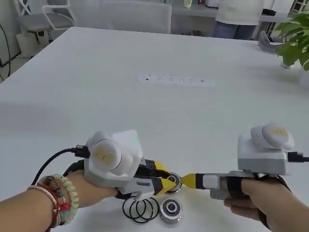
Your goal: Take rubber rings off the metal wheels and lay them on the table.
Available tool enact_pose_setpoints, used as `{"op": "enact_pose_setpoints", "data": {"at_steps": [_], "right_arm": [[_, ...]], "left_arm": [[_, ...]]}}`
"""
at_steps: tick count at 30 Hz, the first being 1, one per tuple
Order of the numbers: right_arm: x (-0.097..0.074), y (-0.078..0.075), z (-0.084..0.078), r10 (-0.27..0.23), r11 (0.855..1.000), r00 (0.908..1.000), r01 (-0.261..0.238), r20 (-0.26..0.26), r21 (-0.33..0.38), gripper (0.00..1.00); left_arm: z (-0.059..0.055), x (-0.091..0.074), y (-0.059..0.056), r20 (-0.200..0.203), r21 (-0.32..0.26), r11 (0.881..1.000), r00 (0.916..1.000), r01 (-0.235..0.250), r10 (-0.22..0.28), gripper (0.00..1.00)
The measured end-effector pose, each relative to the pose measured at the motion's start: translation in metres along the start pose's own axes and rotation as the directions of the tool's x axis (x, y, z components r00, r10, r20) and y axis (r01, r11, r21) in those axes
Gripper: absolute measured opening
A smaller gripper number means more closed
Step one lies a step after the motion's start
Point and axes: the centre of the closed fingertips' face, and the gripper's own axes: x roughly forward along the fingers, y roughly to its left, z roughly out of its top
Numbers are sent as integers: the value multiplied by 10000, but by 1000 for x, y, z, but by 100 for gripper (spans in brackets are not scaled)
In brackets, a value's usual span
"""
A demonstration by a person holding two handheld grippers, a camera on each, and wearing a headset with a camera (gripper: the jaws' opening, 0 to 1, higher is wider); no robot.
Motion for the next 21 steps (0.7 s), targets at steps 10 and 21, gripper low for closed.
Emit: {"op": "enact_pose_setpoints", "data": {"at_steps": [10, 21], "right_arm": [[0, 0, 1, 72, 10000, 9999, -72, 78, -41, 0], [0, 3, 2, 170, 9997, 9997, -174, 177, 187, 0]], "left_arm": [[0, 0, 0, 10, -30, 10000, 10000, -38, 38, 7], [0, 0, 0, 10, -158, 9998, 9999, -101, 101, 7]]}}
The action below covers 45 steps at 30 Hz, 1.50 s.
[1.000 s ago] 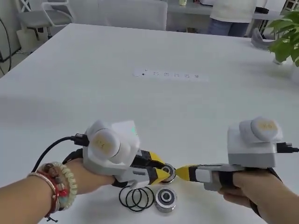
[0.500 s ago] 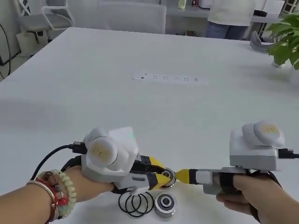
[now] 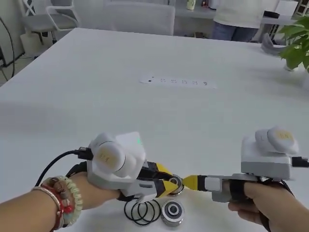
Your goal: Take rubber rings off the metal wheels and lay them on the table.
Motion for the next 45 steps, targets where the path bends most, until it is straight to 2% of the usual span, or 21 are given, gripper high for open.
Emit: {"op": "enact_pose_setpoints", "data": {"at_steps": [12, 21, 31, 45], "right_arm": [[0, 1, 0, 60, 10000, 10000, -60, 9, -62, 0], [1, 4, 0, -11, 9986, 9999, 5, -110, -521, 0], [1, 6, 1, 56, 9983, 9999, -62, -104, -584, 0], [2, 11, 0, -53, 9923, 9996, 20, -265, -1237, 0]], "left_arm": [[0, 1, 0, 73, -13, 10000, 10000, -11, 11, 7], [1, 1, 0, 96, -41, 10000, 10000, 2, -2, 8], [1, 1, 0, 152, -49, 10000, 9999, 36, -35, 8], [1, 1, 0, 177, -75, 9999, 9998, 106, -105, 8]]}}
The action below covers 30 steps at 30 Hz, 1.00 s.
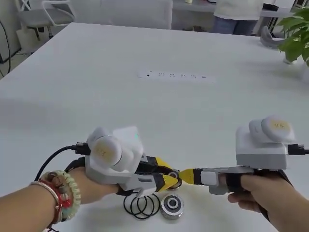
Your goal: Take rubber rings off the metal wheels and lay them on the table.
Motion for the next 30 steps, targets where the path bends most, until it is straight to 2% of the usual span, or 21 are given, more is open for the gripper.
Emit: {"op": "enact_pose_setpoints", "data": {"at_steps": [12, 30], "right_arm": [[-1, 1, 0, 66, 10000, 10000, -66, 6, -68, 0], [0, 8, 2, 475, 9988, 9988, -474, 108, -88, 0]], "left_arm": [[0, 0, 0, 1, 19, 10000, 10000, 12, -12, 8], [0, 1, 0, 45, -4, 10000, 10000, 29, -29, 8]]}}
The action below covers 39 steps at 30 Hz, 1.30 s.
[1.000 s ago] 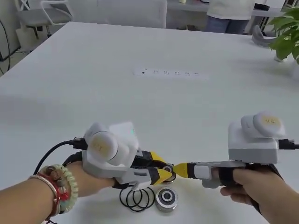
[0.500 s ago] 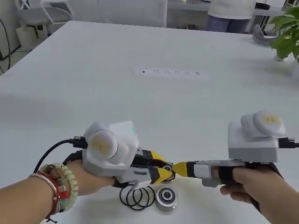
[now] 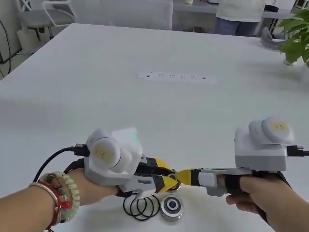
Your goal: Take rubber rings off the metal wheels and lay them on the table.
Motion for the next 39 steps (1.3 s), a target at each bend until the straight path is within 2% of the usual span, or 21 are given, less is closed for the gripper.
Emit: {"op": "enact_pose_setpoints", "data": {"at_steps": [4, 9, 15, 27, 39], "right_arm": [[-1, 2, 1, 144, 9999, 9999, -144, 31, -6, 0], [-3, -3, 2, 49, 10000, 9999, -50, 115, 47, 0], [-5, -10, 1, -78, 9998, 9998, 74, 178, 210, 0], [-6, -11, 1, -143, 9995, 9996, 136, 244, 288, 0], [-6, -8, 3, -19, 9997, 9996, 12, 278, 263, 0]], "left_arm": [[0, 0, 0, -12, 22, 10000, 10000, -1, 1, 8], [0, 0, 1, -28, -98, 9999, 10000, -90, 90, 8], [0, -1, 0, -277, -22, 10000, 9996, -29, 28, 8], [-1, -3, -2, -642, 61, 10000, 9979, 77, -73, 8], [-2, -4, -1, -630, 53, 9999, 9980, 106, -102, 7]]}}
